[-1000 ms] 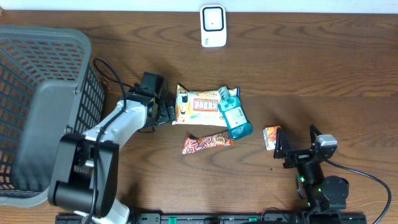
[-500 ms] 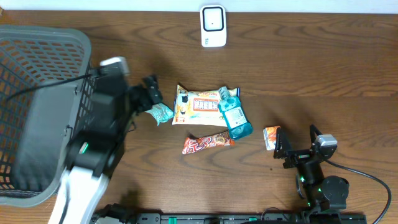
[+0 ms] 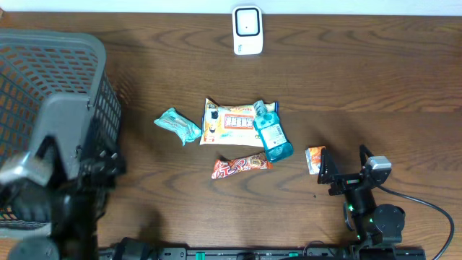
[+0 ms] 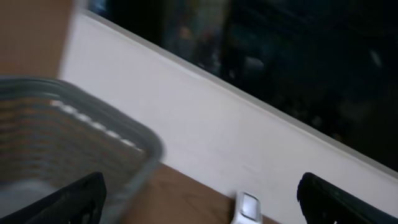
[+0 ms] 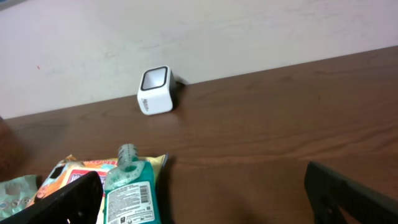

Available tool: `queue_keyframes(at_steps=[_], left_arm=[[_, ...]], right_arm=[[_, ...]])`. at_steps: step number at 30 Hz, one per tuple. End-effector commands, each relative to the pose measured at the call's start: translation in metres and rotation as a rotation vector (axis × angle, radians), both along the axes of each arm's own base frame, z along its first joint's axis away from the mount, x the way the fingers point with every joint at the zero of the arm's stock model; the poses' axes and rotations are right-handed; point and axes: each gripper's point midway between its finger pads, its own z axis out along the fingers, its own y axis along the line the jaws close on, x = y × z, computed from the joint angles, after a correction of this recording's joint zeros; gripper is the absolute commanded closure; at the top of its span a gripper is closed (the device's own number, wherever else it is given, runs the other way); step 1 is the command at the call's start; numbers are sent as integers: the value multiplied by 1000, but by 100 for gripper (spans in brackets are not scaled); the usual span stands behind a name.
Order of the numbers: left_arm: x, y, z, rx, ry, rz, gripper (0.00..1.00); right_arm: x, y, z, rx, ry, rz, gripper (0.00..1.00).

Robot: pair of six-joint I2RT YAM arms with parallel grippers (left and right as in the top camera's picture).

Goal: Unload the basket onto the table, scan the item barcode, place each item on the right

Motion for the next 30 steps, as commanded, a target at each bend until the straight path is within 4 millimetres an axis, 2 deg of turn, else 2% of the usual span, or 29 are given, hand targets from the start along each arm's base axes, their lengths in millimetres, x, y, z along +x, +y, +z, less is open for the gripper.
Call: queue_keyframes(at_steps=[1, 9, 14, 22, 26, 30], left_arm=[[-23, 24, 2, 16, -11, 117, 2], [-29, 25, -41, -22, 145, 115, 2], [-37, 27, -39, -27, 123, 115, 2], [-86, 40, -29, -74, -28, 111, 2], [-107, 47, -35, -86, -62, 129, 2], [-117, 59, -46, -75, -17, 204, 2]], right_arm=[[0, 2, -1, 4, 2, 7, 1], [0, 2, -1, 4, 2, 7, 1], [0, 2, -1, 4, 2, 7, 1], [0, 2, -1, 4, 2, 7, 1], [0, 2, -1, 4, 2, 7, 1], [0, 2, -1, 4, 2, 7, 1]])
